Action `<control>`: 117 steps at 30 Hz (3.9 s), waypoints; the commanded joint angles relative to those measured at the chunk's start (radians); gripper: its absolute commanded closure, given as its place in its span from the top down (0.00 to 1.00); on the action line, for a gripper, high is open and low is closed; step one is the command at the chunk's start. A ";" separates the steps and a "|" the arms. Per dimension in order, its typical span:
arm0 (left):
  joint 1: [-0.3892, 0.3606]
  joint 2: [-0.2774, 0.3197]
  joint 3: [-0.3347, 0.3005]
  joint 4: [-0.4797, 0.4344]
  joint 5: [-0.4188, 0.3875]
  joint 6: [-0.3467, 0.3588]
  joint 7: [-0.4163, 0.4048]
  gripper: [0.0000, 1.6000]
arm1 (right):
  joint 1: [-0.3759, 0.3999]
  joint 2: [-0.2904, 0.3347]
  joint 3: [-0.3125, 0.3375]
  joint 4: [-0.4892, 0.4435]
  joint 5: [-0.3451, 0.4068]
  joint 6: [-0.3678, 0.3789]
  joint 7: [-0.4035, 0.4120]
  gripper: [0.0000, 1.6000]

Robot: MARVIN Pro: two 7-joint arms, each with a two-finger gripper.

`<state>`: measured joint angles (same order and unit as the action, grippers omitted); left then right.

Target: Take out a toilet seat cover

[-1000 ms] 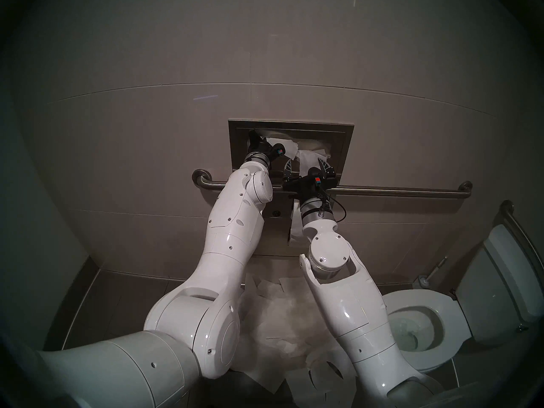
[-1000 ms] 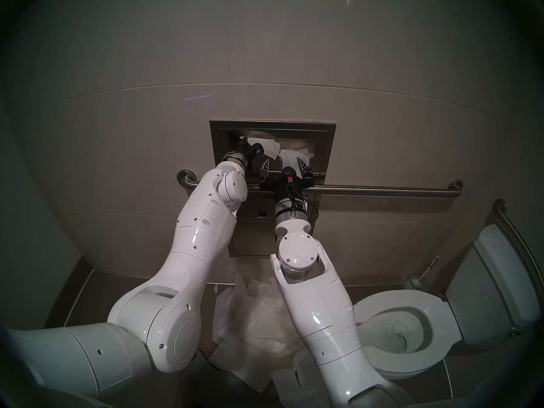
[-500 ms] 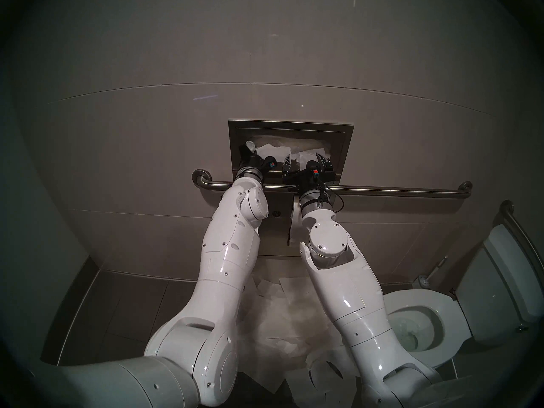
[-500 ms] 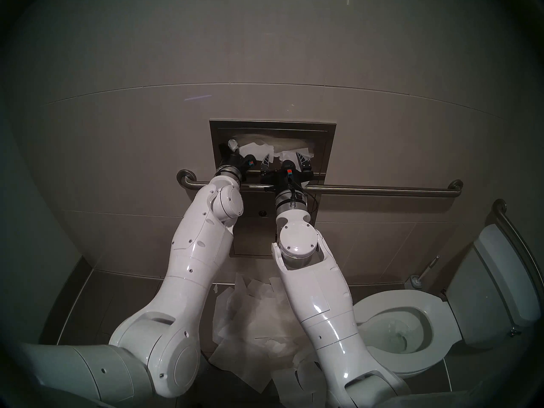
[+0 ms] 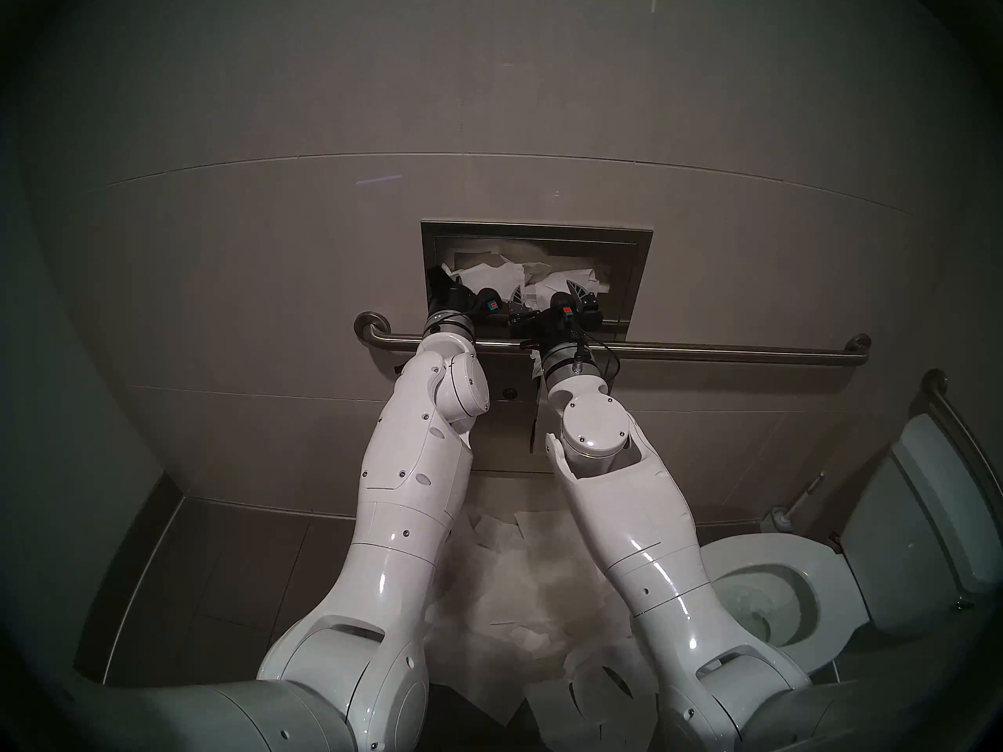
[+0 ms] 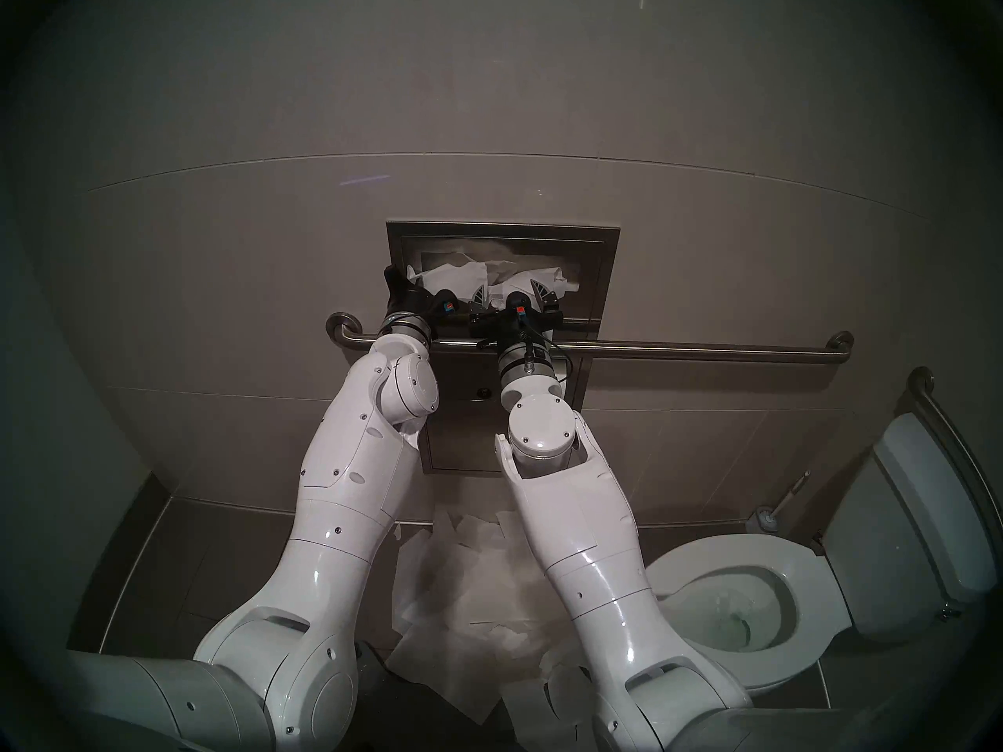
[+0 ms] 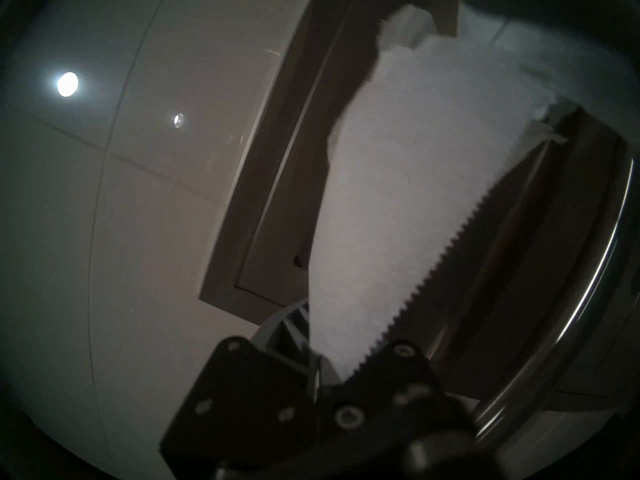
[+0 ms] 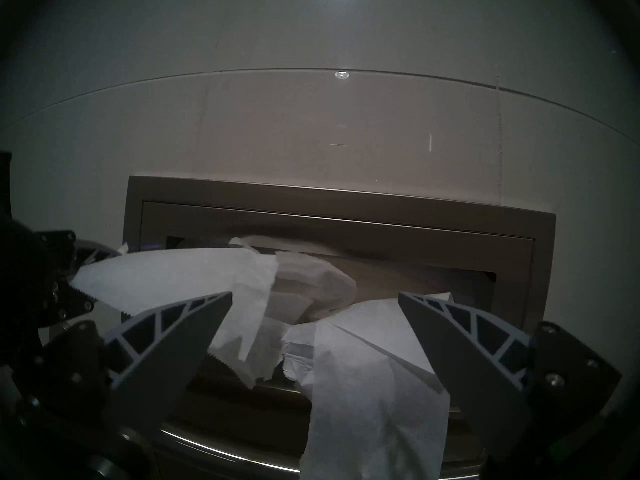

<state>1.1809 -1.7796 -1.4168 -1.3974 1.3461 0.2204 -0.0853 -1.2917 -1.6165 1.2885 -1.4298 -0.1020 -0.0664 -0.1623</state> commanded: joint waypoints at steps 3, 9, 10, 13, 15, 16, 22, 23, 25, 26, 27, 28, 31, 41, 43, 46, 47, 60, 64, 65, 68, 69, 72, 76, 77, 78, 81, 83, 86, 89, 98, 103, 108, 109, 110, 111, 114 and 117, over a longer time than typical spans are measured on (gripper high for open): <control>-0.069 -0.036 0.049 -0.130 -0.015 -0.006 0.050 0.00 | 0.091 -0.007 0.011 -0.034 -0.006 -0.023 0.008 1.00; -0.083 -0.046 0.070 -0.191 -0.025 -0.012 0.067 0.00 | 0.109 -0.015 0.011 -0.032 -0.008 -0.024 0.018 1.00; -0.089 -0.053 0.069 -0.186 -0.025 -0.013 0.074 0.00 | 0.110 -0.016 0.011 -0.030 -0.008 -0.024 0.019 1.00; -0.086 -0.051 0.070 -0.223 -0.027 -0.006 0.078 0.00 | 0.116 -0.020 0.008 -0.028 -0.010 -0.026 0.025 1.00; -0.079 -0.046 0.070 -0.246 -0.029 0.001 0.075 0.00 | 0.122 -0.021 0.006 -0.030 -0.014 -0.030 0.027 1.00; -0.075 -0.043 0.071 -0.254 -0.029 0.005 0.074 0.00 | 0.126 -0.022 0.007 -0.033 -0.016 -0.033 0.026 1.00; -0.043 -0.018 0.084 -0.315 -0.036 0.024 0.049 0.00 | 0.158 -0.018 0.014 -0.058 -0.029 -0.050 0.025 1.00; -0.035 -0.011 0.088 -0.333 -0.039 0.030 0.041 0.00 | 0.162 -0.018 0.015 -0.061 -0.031 -0.051 0.025 1.00; -0.027 -0.004 0.089 -0.351 -0.041 0.042 0.033 0.00 | 0.170 -0.017 0.018 -0.067 -0.036 -0.055 0.023 1.00; -0.015 0.009 0.095 -0.378 -0.046 0.052 0.019 0.00 | 0.173 -0.016 0.018 -0.069 -0.039 -0.058 0.021 1.00; -0.011 0.011 0.097 -0.383 -0.048 0.059 0.014 0.00 | 0.176 -0.016 0.019 -0.071 -0.041 -0.060 0.020 1.00; -0.004 0.019 0.100 -0.400 -0.051 0.066 0.004 0.00 | 0.178 -0.017 0.018 -0.073 -0.044 -0.062 0.018 1.00; 0.013 0.031 0.107 -0.431 -0.057 0.087 -0.025 0.00 | 0.181 -0.016 0.013 -0.077 -0.057 -0.071 0.011 1.00; 0.064 0.064 0.106 -0.539 -0.045 0.155 -0.142 0.00 | 0.188 -0.006 0.009 -0.096 -0.123 -0.102 -0.041 0.00; 0.076 0.073 0.105 -0.568 -0.043 0.166 -0.172 0.00 | 0.202 0.000 0.011 -0.098 -0.147 -0.107 -0.057 0.00; 0.087 0.082 0.106 -0.597 -0.036 0.178 -0.212 0.00 | 0.249 0.015 0.014 -0.107 -0.188 -0.107 -0.067 0.00; 0.088 0.084 0.107 -0.600 -0.033 0.182 -0.225 0.00 | 0.256 0.015 0.013 -0.111 -0.199 -0.106 -0.069 0.00; 0.075 0.106 0.115 -0.591 0.015 0.231 -0.329 0.00 | 0.335 0.015 -0.024 -0.112 -0.331 -0.098 -0.089 0.00; 0.059 0.109 0.114 -0.577 0.031 0.248 -0.354 0.00 | 0.339 0.015 -0.026 -0.099 -0.349 -0.099 -0.102 0.00; 0.056 0.109 0.115 -0.574 0.033 0.251 -0.358 0.00 | 0.339 0.016 -0.026 -0.096 -0.351 -0.100 -0.104 0.00; 0.050 0.108 0.119 -0.567 0.043 0.262 -0.369 0.00 | 0.341 0.016 -0.025 -0.083 -0.356 -0.105 -0.112 0.00; 0.050 0.108 0.119 -0.567 0.043 0.262 -0.369 0.00 | 0.341 0.016 -0.025 -0.083 -0.356 -0.105 -0.112 0.00; 0.045 0.105 0.124 -0.559 0.049 0.269 -0.374 0.00 | 0.340 0.018 -0.024 -0.079 -0.357 -0.108 -0.114 0.00; 0.043 0.102 0.127 -0.554 0.058 0.279 -0.374 0.00 | 0.338 0.022 -0.019 -0.079 -0.354 -0.114 -0.113 0.00; 0.042 0.100 0.128 -0.553 0.060 0.283 -0.371 0.00 | 0.336 0.023 -0.018 -0.082 -0.353 -0.116 -0.113 0.00; 0.038 0.097 0.127 -0.553 0.063 0.290 -0.369 0.00 | 0.329 0.025 -0.017 -0.090 -0.354 -0.120 -0.113 0.00; 0.036 0.095 0.125 -0.566 0.065 0.296 -0.368 0.00 | 0.305 0.032 -0.017 -0.111 -0.355 -0.125 -0.113 0.00; 0.043 0.096 0.129 -0.582 0.070 0.301 -0.371 0.00 | 0.270 0.034 -0.018 -0.142 -0.354 -0.120 -0.117 0.00; 0.081 0.107 0.152 -0.613 0.079 0.301 -0.380 0.00 | 0.192 0.019 -0.024 -0.181 -0.333 -0.118 -0.131 0.00; 0.112 0.110 0.166 -0.621 0.086 0.310 -0.384 0.00 | 0.148 0.037 -0.072 -0.195 -0.302 -0.090 -0.142 0.00; 0.176 0.136 0.186 -0.638 0.077 0.333 -0.409 0.00 | 0.030 0.062 -0.158 -0.198 -0.236 -0.040 -0.181 0.00; 0.217 0.153 0.210 -0.668 0.079 0.340 -0.425 0.00 | -0.064 0.076 -0.167 -0.281 -0.223 -0.026 -0.240 0.00; 0.231 0.161 0.217 -0.688 0.085 0.342 -0.442 0.00 | -0.126 0.067 -0.174 -0.324 -0.221 -0.021 -0.287 0.00; 0.232 0.163 0.217 -0.689 0.085 0.342 -0.445 0.00 | -0.130 0.066 -0.179 -0.327 -0.223 -0.020 -0.292 0.00; 0.232 0.163 0.217 -0.689 0.085 0.342 -0.445 0.00 | -0.130 0.066 -0.179 -0.327 -0.223 -0.020 -0.292 0.00; 0.234 0.165 0.220 -0.691 0.085 0.341 -0.447 0.00 | -0.139 0.065 -0.184 -0.340 -0.218 -0.015 -0.294 0.00; 0.242 0.169 0.227 -0.697 0.087 0.342 -0.453 0.00 | -0.163 0.069 -0.191 -0.370 -0.220 0.003 -0.296 0.00; 0.248 0.170 0.236 -0.698 0.090 0.344 -0.456 0.00 | -0.190 0.078 -0.196 -0.404 -0.226 0.034 -0.298 0.00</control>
<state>1.4372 -1.6067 -1.1935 -2.0503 1.4301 0.5668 -0.5480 -1.4289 -1.5418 1.1028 -1.7234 -0.3114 -0.0714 -0.4425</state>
